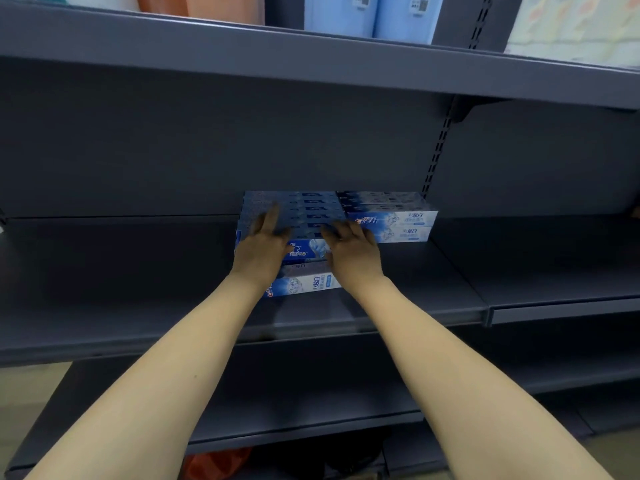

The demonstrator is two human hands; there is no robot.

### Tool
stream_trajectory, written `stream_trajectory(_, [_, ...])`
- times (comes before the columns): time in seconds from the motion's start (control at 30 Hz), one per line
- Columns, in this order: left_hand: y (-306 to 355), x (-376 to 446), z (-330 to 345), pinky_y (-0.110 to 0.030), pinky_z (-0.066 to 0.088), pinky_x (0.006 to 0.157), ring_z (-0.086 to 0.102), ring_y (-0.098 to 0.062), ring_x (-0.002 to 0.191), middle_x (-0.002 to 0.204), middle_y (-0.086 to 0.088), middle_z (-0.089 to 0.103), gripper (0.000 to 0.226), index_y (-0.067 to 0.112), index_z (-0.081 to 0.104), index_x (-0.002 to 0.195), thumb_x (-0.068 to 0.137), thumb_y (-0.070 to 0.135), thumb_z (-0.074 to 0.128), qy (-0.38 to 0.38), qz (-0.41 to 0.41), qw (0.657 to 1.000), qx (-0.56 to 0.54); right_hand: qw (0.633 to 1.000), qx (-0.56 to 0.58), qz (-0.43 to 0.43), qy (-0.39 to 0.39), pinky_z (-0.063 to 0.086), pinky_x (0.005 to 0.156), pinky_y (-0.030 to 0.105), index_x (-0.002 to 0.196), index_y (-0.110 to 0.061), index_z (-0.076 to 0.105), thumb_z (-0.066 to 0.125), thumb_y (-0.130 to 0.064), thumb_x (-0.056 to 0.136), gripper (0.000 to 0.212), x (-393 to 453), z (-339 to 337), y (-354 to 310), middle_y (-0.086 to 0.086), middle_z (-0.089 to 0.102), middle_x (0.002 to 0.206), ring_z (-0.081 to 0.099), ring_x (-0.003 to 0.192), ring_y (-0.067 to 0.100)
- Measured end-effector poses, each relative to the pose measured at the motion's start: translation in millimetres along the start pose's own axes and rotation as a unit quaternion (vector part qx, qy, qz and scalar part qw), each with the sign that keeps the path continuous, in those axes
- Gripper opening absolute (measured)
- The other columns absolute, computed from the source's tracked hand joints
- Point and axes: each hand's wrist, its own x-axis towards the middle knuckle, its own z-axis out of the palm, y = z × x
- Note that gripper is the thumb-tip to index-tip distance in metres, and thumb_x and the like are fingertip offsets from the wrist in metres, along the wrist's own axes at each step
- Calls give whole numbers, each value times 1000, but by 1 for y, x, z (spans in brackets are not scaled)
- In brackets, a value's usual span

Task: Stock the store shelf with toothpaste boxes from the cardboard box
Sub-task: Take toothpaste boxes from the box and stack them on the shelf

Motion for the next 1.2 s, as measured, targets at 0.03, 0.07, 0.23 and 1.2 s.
stream_trajectory(0.03, [1,-1,-1,-46,38,101,9,-26,144,158,-2,3,35,15,52,130,98,28,46,10,-4,1000,-8,1000,-10,-3,11,26,110,43,142,-15,39,57,-17,89,56,-3,0,-3,7,38,145,31,136,27])
stream_trajectory(0.07, [1,-1,0,-47,32,107,9,-26,144,158,-4,3,36,15,53,130,97,27,48,20,1,1000,-2,999,-8,-14,47,36,104,43,134,-12,50,66,-16,81,55,-7,1,-5,10,49,136,44,128,29])
stream_trajectory(0.23, [-4,-18,11,-49,48,90,60,-37,109,128,-20,57,34,4,69,100,72,18,80,132,54,990,21,984,7,-74,163,52,75,35,106,-10,70,80,-11,59,48,-30,9,-8,6,68,105,65,92,28])
stream_trajectory(1.2, [7,-104,23,-33,47,80,68,-24,82,91,-4,72,39,7,71,98,61,0,80,165,49,985,10,985,77,-47,146,50,76,34,102,-4,65,61,6,60,44,-99,17,15,10,68,93,64,79,29])
